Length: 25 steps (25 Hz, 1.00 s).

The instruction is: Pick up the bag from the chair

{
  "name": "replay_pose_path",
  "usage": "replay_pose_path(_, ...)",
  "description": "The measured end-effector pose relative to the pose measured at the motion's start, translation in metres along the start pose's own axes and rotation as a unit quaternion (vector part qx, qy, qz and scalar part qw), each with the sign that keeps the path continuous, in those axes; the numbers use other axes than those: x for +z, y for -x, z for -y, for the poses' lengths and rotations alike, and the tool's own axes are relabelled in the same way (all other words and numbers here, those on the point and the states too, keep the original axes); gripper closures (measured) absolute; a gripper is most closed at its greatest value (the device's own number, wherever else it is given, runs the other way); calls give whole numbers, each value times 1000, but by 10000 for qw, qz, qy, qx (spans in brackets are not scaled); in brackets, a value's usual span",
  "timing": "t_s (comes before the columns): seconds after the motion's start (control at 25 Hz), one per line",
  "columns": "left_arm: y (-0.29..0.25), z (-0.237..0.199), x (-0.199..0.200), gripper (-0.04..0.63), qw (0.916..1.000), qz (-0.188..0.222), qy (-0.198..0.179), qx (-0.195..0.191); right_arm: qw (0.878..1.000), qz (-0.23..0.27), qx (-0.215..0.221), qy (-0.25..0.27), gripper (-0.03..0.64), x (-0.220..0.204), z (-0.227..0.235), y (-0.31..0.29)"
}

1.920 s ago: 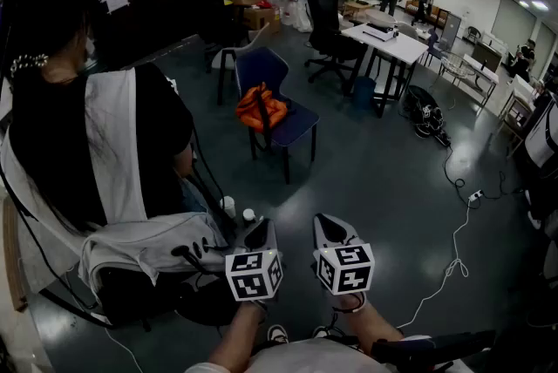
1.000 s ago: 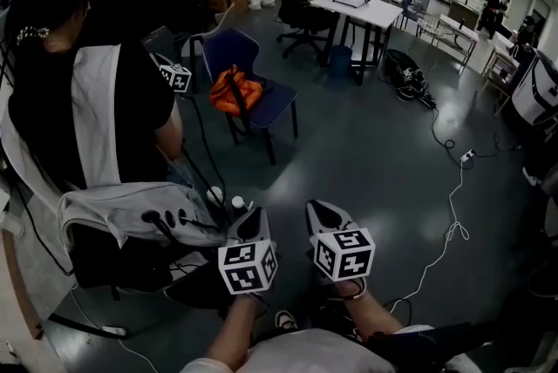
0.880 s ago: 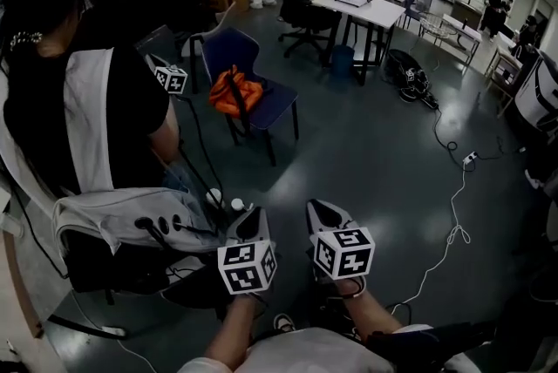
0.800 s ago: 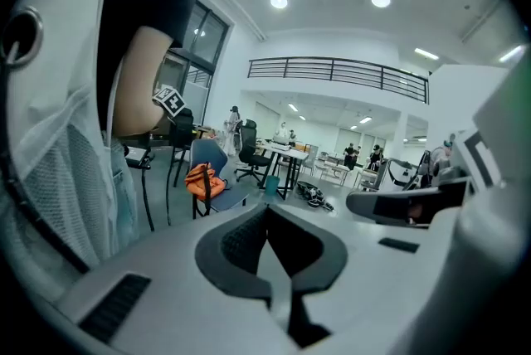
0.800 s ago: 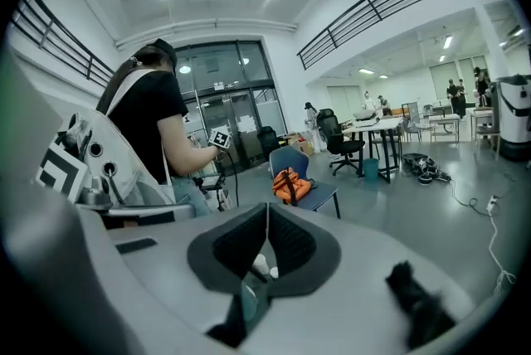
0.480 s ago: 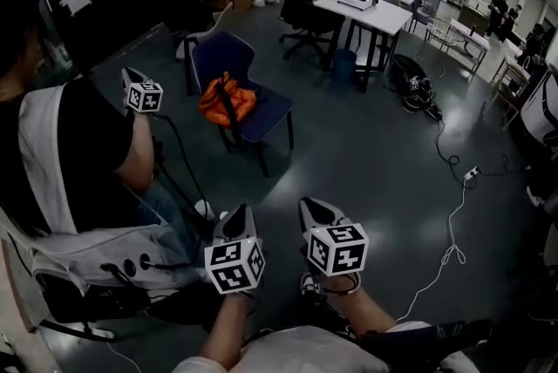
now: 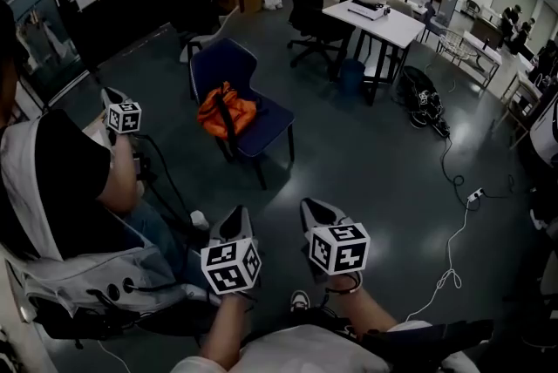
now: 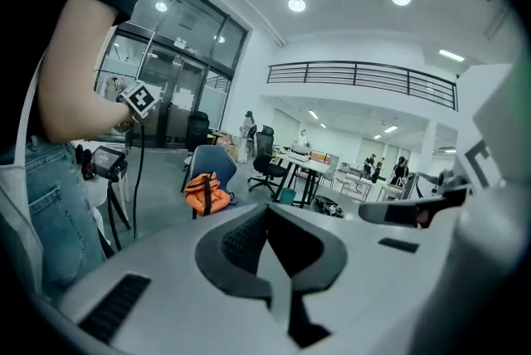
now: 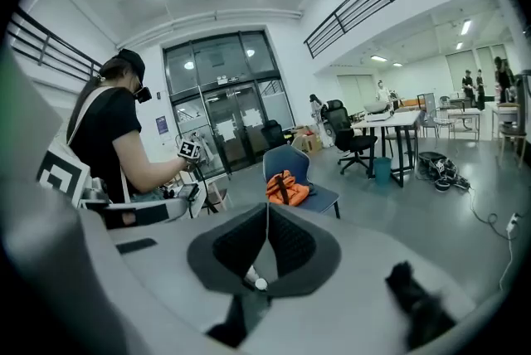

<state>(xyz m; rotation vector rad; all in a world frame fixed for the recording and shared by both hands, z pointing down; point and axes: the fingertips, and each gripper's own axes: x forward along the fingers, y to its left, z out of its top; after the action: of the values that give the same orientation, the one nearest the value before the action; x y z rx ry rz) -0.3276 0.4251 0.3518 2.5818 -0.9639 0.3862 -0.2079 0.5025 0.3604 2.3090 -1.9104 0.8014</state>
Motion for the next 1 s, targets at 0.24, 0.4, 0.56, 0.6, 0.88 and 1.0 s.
replay_pose_path(0.24, -28, 0, 10, 581, 9997, 9, 62, 250, 9998, -35, 176, 106, 583, 22, 23, -21)
replay_pose_path(0.4, -44, 2, 18, 581, 9993, 61, 40, 380, 9996, -60, 253, 135, 584, 33, 41, -33)
replay_pose_path(0.56, -56, 5, 26, 581, 9991, 126, -4, 409, 9996, -91, 257, 40, 584, 40, 60, -45)
replay_pose_path(0.6, -58, 6, 27, 581, 9991, 104, -29, 414, 9996, -106, 269, 7, 584, 41, 62, -48)
replay_pose_path(0.88, -73, -1, 21, 581, 9988, -91, 7, 478, 9990, -278, 347, -46, 584, 36, 68, -63)
replay_pose_path(1.0, -85, -3, 19, 581, 9986, -98, 36, 510, 9989, -348, 302, -31, 584, 34, 78, -71)
